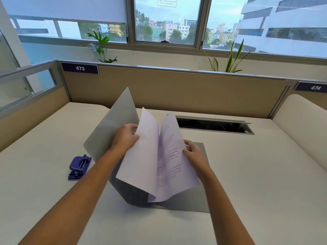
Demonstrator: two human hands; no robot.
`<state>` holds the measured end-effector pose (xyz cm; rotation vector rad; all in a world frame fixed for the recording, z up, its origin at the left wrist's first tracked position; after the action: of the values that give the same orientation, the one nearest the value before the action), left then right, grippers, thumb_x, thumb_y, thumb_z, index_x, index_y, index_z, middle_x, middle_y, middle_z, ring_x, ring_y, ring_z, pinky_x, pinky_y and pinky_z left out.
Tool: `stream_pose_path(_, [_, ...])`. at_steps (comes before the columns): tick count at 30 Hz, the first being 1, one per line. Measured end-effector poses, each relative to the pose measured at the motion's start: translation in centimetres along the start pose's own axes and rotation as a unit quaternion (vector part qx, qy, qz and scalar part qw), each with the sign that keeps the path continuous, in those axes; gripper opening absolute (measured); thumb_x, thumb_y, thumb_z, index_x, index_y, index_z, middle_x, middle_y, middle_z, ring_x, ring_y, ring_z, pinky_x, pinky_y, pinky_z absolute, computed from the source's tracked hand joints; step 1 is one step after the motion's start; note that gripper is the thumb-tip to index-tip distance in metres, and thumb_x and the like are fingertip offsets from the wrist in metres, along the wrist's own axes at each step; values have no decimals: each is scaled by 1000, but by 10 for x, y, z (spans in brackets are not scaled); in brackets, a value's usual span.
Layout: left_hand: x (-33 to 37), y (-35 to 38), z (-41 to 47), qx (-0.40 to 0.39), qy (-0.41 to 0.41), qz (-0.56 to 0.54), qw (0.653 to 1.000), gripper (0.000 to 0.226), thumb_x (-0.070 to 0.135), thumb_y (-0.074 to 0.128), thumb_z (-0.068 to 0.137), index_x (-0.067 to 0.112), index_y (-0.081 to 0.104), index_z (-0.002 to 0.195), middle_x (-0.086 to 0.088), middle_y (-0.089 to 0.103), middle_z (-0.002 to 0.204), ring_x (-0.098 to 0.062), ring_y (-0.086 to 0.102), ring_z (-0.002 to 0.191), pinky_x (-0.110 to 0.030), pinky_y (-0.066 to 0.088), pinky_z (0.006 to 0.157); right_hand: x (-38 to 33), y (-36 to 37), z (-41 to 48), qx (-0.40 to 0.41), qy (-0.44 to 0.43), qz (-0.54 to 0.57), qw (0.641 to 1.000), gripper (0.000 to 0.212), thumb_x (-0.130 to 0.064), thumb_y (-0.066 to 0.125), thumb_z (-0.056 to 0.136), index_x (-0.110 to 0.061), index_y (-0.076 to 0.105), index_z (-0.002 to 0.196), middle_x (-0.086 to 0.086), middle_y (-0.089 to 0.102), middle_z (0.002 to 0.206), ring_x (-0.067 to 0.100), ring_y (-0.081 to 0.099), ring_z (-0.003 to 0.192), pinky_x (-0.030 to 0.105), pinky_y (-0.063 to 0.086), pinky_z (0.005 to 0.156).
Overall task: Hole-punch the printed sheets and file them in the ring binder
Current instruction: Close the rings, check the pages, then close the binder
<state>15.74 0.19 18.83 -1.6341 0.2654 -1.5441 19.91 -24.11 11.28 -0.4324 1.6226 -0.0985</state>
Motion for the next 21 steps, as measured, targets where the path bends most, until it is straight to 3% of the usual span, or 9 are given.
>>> stream_pose_path(5, [-20, -30, 7, 40, -9, 94, 995, 40, 6, 57, 89, 11, 55, 129, -19, 64, 115, -34, 60, 104, -41, 50, 91, 63, -38, -1, 42, 71, -15, 996, 36, -4, 43, 91, -16, 52, 124, 5, 64, 110, 19, 65, 87, 32, 53, 67])
stream_pose_path(7, [-28, -35, 11, 49, -9, 123, 991, 39, 6, 55, 89, 11, 55, 129, -20, 63, 115, -36, 60, 103, -45, 52, 90, 86, -44, -1, 62, 81, -29, 994, 38, -2, 44, 88, -14, 55, 123, 8, 65, 115, 24, 65, 94, 42, 55, 79])
stream_pose_path(9, [-34, -37, 17, 55, -6, 148, 987, 41, 6, 55, 90, 12, 52, 131, -20, 62, 117, -37, 60, 104, -46, 52, 91, 102, -46, -3, 79, 91, -33, 992, 40, -1, 45, 86, -12, 56, 123, 11, 65, 117, 28, 63, 100, 45, 52, 89])
stream_pose_path(13, [-39, -38, 21, 56, 20, 240, 969, 45, 10, 55, 92, 15, 49, 135, -21, 61, 119, -37, 60, 105, -44, 51, 93, 119, -41, -9, 80, 95, 8, 992, 39, 1, 43, 90, -11, 53, 126, 9, 63, 110, 25, 61, 95, 34, 50, 80])
stream_pose_path(18, [-49, -24, 14, 21, 37, 272, 961, 40, 13, 51, 94, 17, 50, 134, -18, 60, 125, -33, 60, 109, -39, 49, 94, 128, -53, -3, 80, 74, -9, 994, 39, -1, 44, 92, -12, 52, 129, 4, 62, 109, 23, 60, 99, 31, 45, 83])
stream_pose_path(21, [-59, -12, 8, -12, 36, 270, 962, 41, 15, 52, 94, 16, 49, 135, -15, 57, 132, -32, 56, 117, -39, 44, 99, 132, -68, 3, 72, 69, -20, 995, 39, -4, 44, 94, -15, 51, 131, 7, 62, 118, 24, 59, 103, 34, 48, 87])
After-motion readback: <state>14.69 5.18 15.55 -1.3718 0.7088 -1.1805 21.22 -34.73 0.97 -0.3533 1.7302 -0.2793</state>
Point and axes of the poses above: each hand's wrist, its own z-axis towards the middle knuckle, its own y-axis out of the palm, x = y × z, the point moved 9 cm from there along z, towards the middle knuckle
